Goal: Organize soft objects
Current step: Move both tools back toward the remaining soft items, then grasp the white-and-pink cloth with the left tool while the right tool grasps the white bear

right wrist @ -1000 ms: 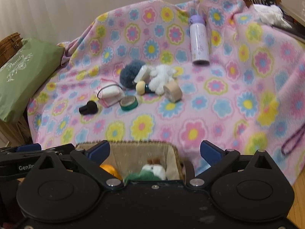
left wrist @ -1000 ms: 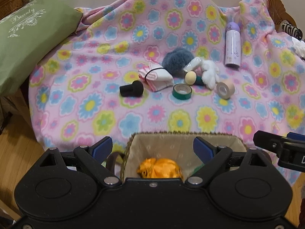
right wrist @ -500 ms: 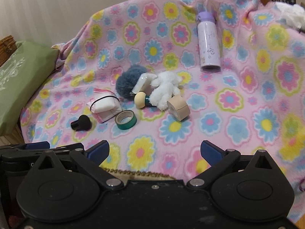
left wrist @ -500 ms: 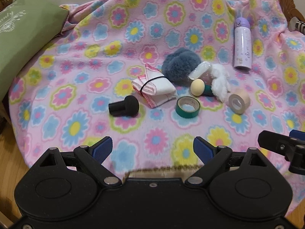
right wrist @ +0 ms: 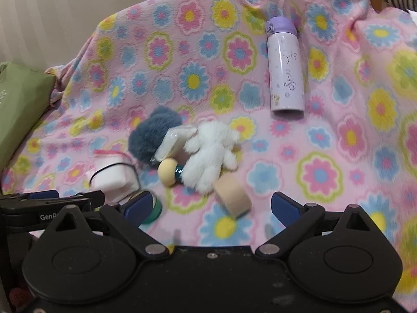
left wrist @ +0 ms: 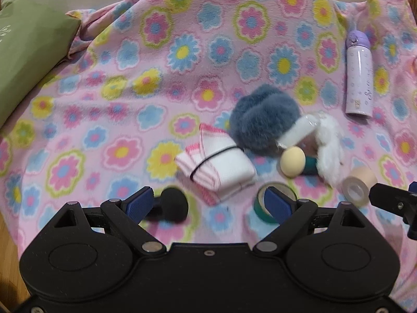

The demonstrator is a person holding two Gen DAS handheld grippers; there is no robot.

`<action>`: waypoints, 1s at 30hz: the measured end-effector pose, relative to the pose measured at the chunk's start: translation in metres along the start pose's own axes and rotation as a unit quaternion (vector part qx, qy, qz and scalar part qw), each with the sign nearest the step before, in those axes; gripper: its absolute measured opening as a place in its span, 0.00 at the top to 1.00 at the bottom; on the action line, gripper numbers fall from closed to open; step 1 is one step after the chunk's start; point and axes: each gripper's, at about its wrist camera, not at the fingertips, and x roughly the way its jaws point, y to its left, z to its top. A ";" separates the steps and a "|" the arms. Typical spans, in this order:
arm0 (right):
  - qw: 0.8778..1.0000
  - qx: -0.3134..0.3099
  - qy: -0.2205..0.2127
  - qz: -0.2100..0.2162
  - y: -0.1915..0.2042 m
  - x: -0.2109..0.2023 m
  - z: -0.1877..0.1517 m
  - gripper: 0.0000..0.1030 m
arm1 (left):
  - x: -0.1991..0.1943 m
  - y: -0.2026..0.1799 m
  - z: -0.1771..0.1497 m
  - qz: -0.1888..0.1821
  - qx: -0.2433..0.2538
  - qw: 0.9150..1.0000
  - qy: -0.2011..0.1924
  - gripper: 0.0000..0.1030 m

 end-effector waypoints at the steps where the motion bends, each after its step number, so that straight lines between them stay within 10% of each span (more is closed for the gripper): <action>1: 1.000 -0.001 0.000 -0.001 0.000 0.006 0.004 0.06 | 0.004 -0.001 0.003 -0.001 0.000 1.000 0.000 0.14; 30: 0.999 -0.020 0.047 -0.014 0.016 0.135 0.050 0.21 | 0.086 -0.012 0.021 -0.018 -0.011 0.998 0.058 0.11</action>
